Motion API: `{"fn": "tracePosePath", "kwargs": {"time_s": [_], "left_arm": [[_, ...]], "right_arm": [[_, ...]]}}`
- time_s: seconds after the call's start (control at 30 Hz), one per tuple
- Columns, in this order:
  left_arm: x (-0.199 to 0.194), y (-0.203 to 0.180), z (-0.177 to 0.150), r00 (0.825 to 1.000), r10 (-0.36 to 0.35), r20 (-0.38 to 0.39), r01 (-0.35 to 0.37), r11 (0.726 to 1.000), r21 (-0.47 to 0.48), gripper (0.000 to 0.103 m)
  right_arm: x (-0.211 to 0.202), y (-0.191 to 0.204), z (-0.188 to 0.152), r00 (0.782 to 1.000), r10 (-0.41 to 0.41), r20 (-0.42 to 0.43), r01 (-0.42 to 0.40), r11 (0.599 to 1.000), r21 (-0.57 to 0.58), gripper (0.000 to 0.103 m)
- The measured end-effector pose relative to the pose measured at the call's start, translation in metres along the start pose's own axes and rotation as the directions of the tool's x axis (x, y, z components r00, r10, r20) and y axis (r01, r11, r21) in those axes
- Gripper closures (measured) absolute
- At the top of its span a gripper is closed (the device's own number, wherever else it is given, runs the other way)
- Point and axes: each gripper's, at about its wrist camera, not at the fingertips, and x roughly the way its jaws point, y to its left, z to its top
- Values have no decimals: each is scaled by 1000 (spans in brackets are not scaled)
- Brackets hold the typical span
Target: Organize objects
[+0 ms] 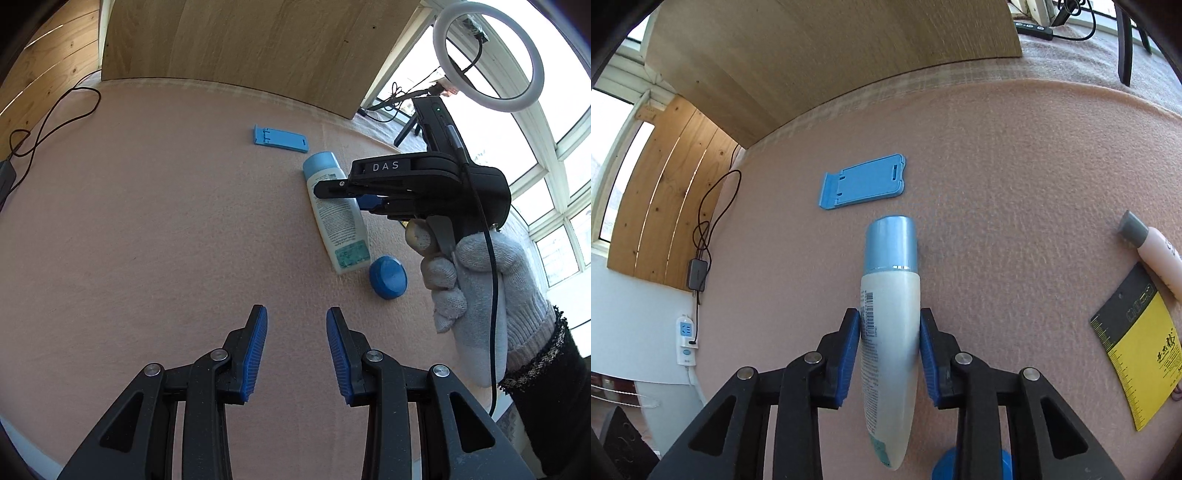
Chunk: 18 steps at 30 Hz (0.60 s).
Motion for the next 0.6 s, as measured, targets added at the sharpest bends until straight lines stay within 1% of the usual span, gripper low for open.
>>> {"fn": "tracePosePath", "kwargs": {"time_s": [0.07, 0.17, 0.27, 0.37, 0.4, 0.5, 0.6], "left_arm": [[0, 1, -1, 1000, 1, -2, -1, 1000, -2, 67], [-1, 2, -2, 1000, 3, -4, -3, 1000, -2, 67], [-2, 3, -1, 1000, 1, -2, -1, 1000, 1, 67], [-2, 3, 1, 1000, -2, 1, 2, 1000, 5, 67], [-2, 2, 2, 1000, -3, 2, 3, 1000, 5, 67], [-3, 0, 2, 1000, -10, 5, 10, 1000, 6, 67], [-1, -3, 2, 1000, -18, 5, 18, 1000, 7, 67]], "right_arm": [[4, 8, -3, 1000, 3, 4, -3, 1000, -13, 76], [9, 18, -7, 1000, 22, -13, -23, 999, -34, 76], [2, 17, -12, 1000, -1, -2, 1, 998, -59, 74], [-17, 3, -15, 999, -31, 30, 33, 997, -64, 67], [-25, -5, -16, 998, -40, 44, 43, 997, -64, 63], [-49, -33, -15, 991, -108, 78, 112, 992, -59, 61], [-71, -63, -15, 981, -170, 90, 175, 984, -47, 61]]}}
